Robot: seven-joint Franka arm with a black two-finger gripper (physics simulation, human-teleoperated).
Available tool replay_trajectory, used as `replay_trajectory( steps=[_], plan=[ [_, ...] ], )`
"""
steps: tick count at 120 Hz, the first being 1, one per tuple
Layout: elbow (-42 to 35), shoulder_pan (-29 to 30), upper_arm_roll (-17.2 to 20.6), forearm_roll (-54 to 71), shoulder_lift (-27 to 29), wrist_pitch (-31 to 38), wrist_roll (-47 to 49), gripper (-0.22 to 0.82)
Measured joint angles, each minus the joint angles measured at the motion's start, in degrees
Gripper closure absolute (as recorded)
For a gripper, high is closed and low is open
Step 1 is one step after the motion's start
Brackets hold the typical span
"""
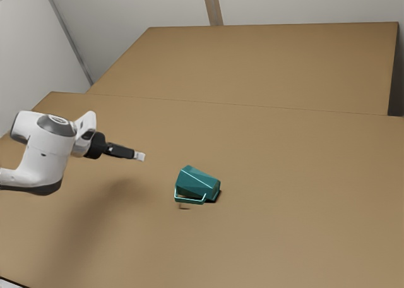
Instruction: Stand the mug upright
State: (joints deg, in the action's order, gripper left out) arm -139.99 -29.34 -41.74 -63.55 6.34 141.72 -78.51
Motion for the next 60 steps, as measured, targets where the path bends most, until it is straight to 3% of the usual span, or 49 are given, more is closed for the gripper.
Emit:
replay_trajectory(
  steps=[31, 60],
  plan=[
    [-1.0, -7.5, 0.1, -9.7, -1.6, 2.7, -13.8, 0.01],
    [-3.3, -10.4, 1.6, -18.7, -2.7, 4.1, -22.4, 0.02]
  ],
)
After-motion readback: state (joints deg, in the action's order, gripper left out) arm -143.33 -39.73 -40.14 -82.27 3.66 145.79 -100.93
